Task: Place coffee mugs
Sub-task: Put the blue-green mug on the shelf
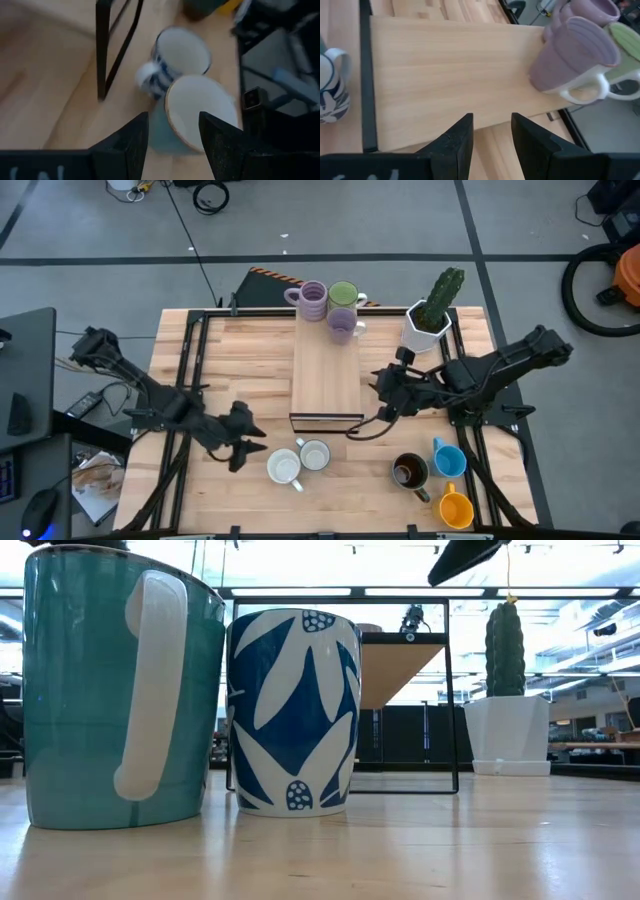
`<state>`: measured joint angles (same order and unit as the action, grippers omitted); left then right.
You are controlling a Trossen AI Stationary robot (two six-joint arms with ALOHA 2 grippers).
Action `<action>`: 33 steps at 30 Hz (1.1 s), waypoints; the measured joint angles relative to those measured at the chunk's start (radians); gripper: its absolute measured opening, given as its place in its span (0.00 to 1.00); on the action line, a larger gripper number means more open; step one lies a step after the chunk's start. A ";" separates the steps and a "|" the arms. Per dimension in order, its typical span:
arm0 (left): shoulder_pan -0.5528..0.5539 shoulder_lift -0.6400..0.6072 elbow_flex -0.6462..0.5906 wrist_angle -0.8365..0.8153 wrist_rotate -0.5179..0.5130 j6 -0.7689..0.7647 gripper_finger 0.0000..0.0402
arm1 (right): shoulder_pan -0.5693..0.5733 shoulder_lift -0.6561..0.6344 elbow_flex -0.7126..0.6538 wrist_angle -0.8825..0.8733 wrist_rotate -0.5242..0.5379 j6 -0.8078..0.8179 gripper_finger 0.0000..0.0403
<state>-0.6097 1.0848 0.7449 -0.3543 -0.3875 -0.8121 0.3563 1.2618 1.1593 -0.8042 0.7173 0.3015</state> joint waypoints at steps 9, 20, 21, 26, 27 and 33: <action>0.004 0.280 0.292 -0.283 0.044 -0.174 0.45 | 0.012 -0.006 -0.056 0.072 -0.001 -0.052 0.34; 0.095 0.476 0.474 -0.488 0.111 -0.180 0.45 | 0.022 -0.005 -0.056 0.123 -0.021 -0.124 0.34; 0.101 0.483 0.474 -0.494 0.131 -0.178 0.45 | 0.026 -0.005 -0.056 0.123 -0.025 -0.124 0.34; 0.115 0.502 0.473 -0.489 0.190 -0.146 0.45 | 0.047 -0.005 -0.056 0.123 -0.031 -0.122 0.34; 0.114 0.501 0.468 -0.483 0.190 -0.146 0.45 | 0.050 -0.005 -0.056 0.125 -0.030 -0.122 0.34; 0.118 0.501 0.443 -0.471 0.219 -0.149 0.42 | 0.064 -0.005 -0.056 0.131 -0.030 -0.119 0.34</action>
<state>-0.4916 1.5856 1.1882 -0.8258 -0.1685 -0.9616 0.4207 1.2568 1.1030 -0.6729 0.6868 0.1830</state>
